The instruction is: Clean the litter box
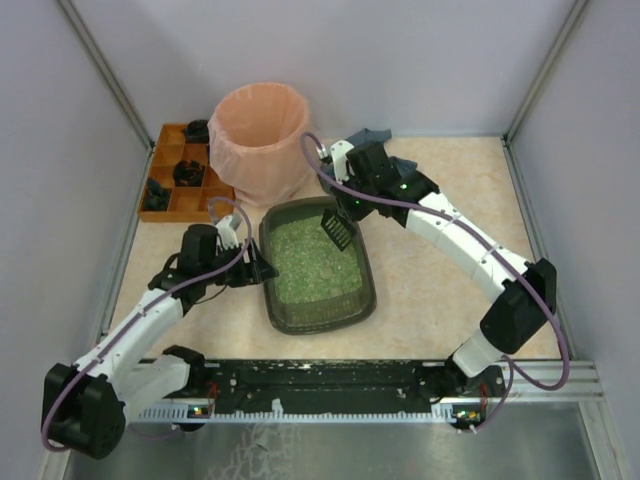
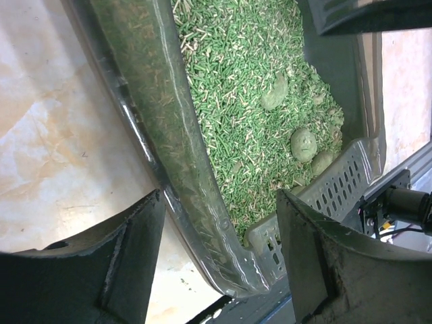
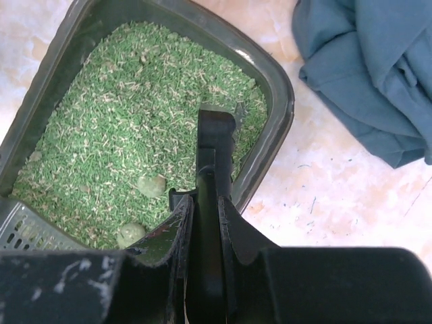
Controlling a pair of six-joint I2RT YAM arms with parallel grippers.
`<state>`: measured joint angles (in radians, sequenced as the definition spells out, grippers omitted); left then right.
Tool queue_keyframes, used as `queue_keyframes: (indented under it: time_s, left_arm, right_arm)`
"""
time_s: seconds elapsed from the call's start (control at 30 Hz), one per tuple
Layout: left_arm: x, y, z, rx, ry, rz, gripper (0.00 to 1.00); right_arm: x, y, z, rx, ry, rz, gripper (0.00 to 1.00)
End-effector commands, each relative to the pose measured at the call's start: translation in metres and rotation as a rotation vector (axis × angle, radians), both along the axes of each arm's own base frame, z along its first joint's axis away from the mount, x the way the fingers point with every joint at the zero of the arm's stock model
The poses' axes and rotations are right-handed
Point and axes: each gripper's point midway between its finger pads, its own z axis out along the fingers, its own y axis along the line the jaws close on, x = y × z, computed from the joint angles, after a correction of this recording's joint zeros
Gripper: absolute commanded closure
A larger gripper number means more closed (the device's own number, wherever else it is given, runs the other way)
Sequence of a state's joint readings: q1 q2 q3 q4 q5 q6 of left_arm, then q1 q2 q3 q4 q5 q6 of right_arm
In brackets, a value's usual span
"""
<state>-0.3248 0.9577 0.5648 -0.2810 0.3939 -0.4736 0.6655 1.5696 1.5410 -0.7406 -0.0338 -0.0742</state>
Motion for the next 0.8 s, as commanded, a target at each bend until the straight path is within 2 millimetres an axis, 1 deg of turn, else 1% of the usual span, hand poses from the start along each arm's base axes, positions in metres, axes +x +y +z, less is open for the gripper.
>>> queue_keyframes:
  time_s: [0.0, 0.13, 0.23, 0.33, 0.43, 0.5, 0.67, 0.77]
  left_arm:
    - [0.011, -0.01, 0.012, 0.018, -0.054, -0.006, 0.29]
    - [0.016, -0.012, 0.008, 0.082, -0.06, -0.013, 0.31]
    - [0.023, -0.013, 0.008, 0.127, -0.064, -0.014, 0.35]
    - [0.033, -0.013, 0.01, 0.178, -0.069, -0.015, 0.4]
    - [0.042, -0.009, 0.004, 0.255, -0.052, -0.011, 0.44]
    - [0.044, -0.003, 0.001, 0.31, -0.036, -0.007, 0.45]
    - [0.05, 0.012, -0.003, 0.419, -0.025, 0.021, 0.46]
    - [0.053, 0.012, -0.003, 0.431, -0.027, 0.016, 0.46]
  right_arm:
    - [0.014, -0.003, 0.043, 0.08, -0.146, -0.078, 1.0]
    - [0.011, 0.001, 0.046, 0.118, -0.149, -0.067, 1.0]
    - [0.005, 0.006, 0.049, 0.157, -0.141, -0.046, 1.0]
    - [0.001, 0.007, 0.052, 0.187, -0.144, -0.048, 1.0]
    - [-0.004, 0.008, 0.062, 0.233, -0.154, -0.046, 1.0]
    - [-0.008, 0.008, 0.066, 0.256, -0.154, -0.041, 1.0]
    - [-0.017, 0.011, 0.077, 0.307, -0.159, -0.02, 1.0]
    - [-0.018, 0.011, 0.079, 0.321, -0.169, -0.019, 1.0]
